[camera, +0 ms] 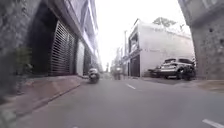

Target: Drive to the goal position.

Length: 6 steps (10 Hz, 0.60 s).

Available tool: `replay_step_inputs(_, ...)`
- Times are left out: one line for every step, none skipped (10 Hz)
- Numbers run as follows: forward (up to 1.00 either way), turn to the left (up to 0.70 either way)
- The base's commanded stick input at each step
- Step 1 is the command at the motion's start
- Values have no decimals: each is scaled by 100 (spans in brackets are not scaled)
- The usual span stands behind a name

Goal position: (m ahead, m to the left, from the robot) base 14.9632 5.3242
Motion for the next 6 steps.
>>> replay_step_inputs(100, 0)
replay_step_inputs(100, 0)
replay_step_inputs(100, 0)
replay_step_inputs(100, 0)
replay_step_inputs(100, 0)
replay_step_inputs(100, 0)
